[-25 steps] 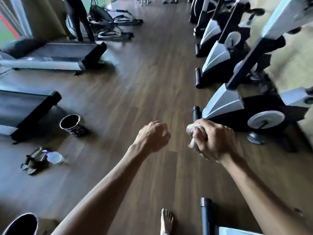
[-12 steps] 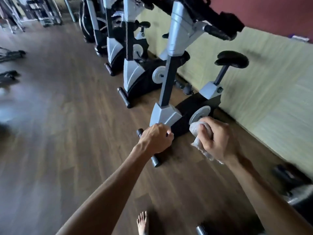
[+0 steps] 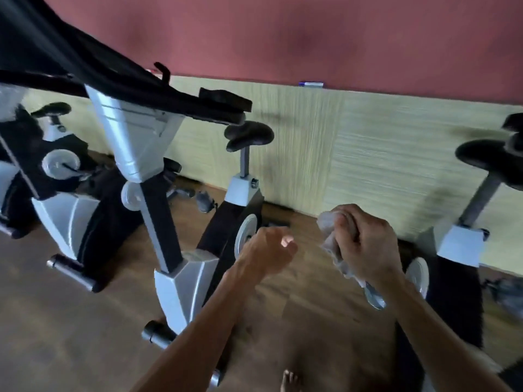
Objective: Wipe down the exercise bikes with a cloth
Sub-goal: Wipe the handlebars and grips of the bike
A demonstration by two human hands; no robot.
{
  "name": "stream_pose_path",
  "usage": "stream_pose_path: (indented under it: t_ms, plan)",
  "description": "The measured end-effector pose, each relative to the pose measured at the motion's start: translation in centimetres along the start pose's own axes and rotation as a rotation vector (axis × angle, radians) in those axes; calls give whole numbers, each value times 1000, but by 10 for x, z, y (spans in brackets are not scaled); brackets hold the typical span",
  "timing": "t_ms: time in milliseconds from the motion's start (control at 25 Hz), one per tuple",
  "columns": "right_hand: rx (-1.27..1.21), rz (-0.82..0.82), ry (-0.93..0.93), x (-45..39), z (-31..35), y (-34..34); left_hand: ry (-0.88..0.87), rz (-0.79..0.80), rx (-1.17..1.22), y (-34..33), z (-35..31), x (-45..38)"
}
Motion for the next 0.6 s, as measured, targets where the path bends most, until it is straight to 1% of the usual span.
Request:
stream_pose_path:
  t_ms: [80,160,240,280,360,400,440,480,520,560,600]
  plan:
    - [45,-47,-1,-34,-21,-2,-73,9,181,-1,-23,-44]
    - [100,-86,-7,-63,-36,0,-160,53,347,5,-58,-78]
    - [197,-90,60,-91,-45,3,-295,122,398,12,-102,-107]
    - [226,-80,67,-101,-49,3,-349,179,464,14,-121,-118]
    - [249,-48,28,-118,-58,8,-303,379,810,8,-148,-145]
    - [263,-25,25,-125,-63,11,-281,487,926,-2,-157,-161]
    - [261,3,29,-129,-71,13,-289,564,944,-10,-168,-174]
    - [200,20,14,-131,-82,18,-298,576,888,-19,-176,-189]
    - [82,21,-62,-132,-96,28,-319,560,840,-27,-182,-204]
    - [-25,-17,-169,-134,-112,42,-327,536,802,-33,-191,-219]
    - [-63,-93,-252,-134,-125,57,-332,518,806,-37,-201,-232]
Point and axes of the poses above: each hand's wrist, its own x-axis away from the middle knuckle, its own y-axis out of the back of the hand, z = x × y, the point moved 6 cm from there along -x, towards the middle knuckle, and after that the axes turned 6 degrees about -x, right-handed, at the moved point
